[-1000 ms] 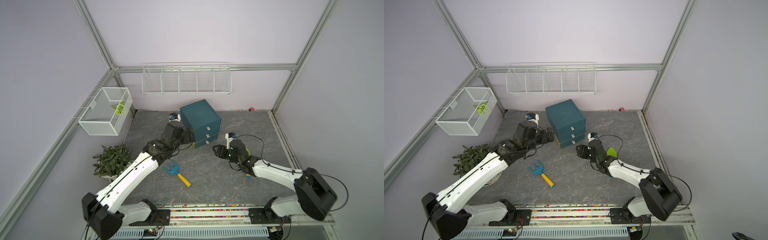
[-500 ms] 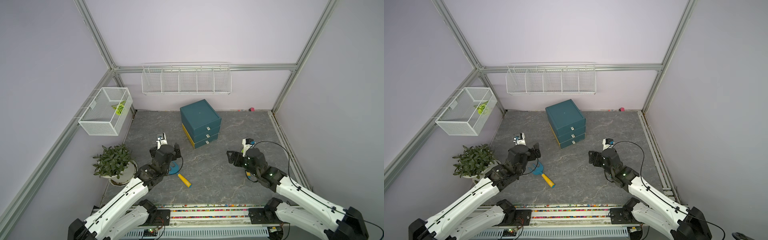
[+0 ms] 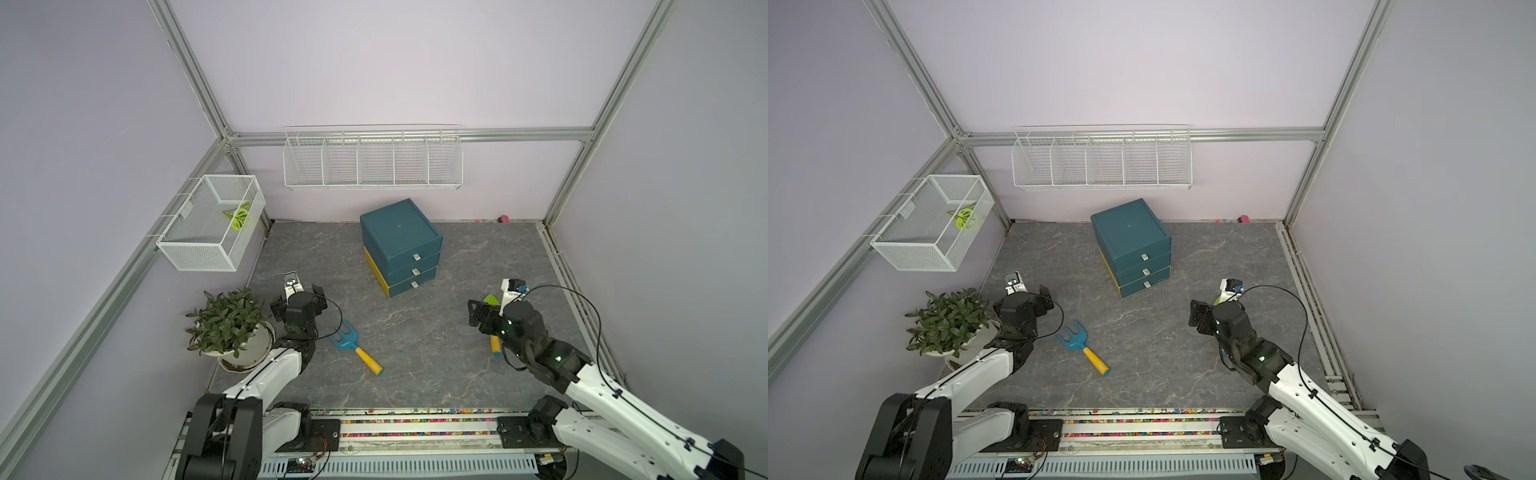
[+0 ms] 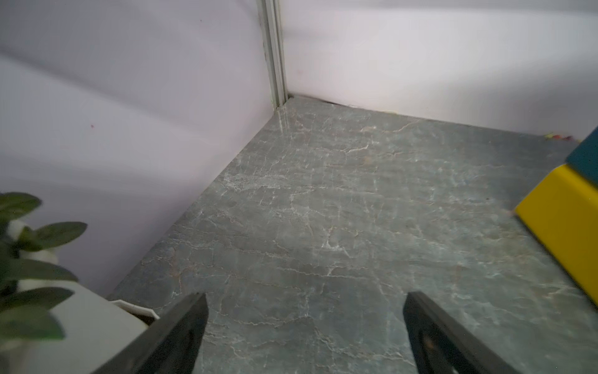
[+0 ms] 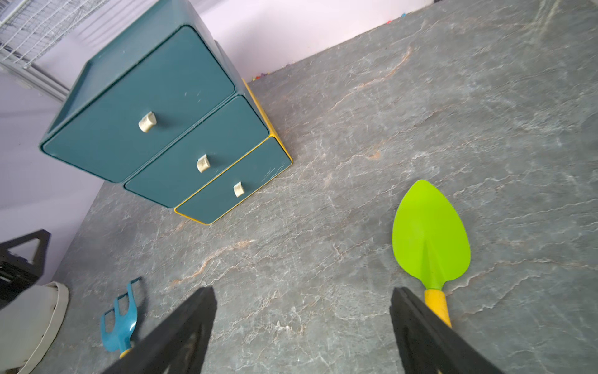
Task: Place the transparent tape into the drawer according to color
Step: Reset both arms
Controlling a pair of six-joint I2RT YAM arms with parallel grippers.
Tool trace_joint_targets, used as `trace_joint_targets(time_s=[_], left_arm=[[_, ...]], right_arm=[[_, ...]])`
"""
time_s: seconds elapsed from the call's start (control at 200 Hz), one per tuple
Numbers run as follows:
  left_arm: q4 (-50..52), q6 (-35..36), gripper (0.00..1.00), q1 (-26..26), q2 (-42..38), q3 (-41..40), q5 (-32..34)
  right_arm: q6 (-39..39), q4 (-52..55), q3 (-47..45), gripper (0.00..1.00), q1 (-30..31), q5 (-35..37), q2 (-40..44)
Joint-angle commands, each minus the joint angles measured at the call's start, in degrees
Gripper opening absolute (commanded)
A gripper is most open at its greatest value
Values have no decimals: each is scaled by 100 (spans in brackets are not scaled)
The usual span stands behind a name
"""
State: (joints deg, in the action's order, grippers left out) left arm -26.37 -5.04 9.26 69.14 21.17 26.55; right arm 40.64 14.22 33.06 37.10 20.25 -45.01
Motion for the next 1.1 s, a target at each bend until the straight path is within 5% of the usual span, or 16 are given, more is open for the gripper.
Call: trace_joint_targets(time_s=[0.0,0.205,0.345,0.44,0.52,0.715,0.805,1.0,1.095], left_arm=[[-1298,274,100,-82,621,197,-269],[-2095,492,100,-278,1580,240,-791],[-2033,320,99,-617,1564,210,-1548],[-3964,577,98,-609,2008,-526,-1759],[-2402,267,100,-670,1700,-2,-1650],[-2564,187,100,-785,1769,-14,-1735],[-2546,190,100,-785,1769,-14,-1732],[-2548,188,100,-785,1768,-8,-1734],[-2540,188,100,-785,1766,-8,-1737]], right_arm=[[-83,88,-32,90,9,319,95],[-137,41,-97,93,9,486,98],[-297,-226,-159,99,3,719,-7],[-276,-218,-37,99,-2,1037,-247],[-237,-138,97,99,-51,1355,-497],[-228,-3,482,89,-712,1748,-1094],[-1103,-673,404,97,-1032,1866,-1322],[-3342,-3109,-167,98,-1517,2573,-2152],[-3713,-3661,-195,98,-1820,2705,-2751]])
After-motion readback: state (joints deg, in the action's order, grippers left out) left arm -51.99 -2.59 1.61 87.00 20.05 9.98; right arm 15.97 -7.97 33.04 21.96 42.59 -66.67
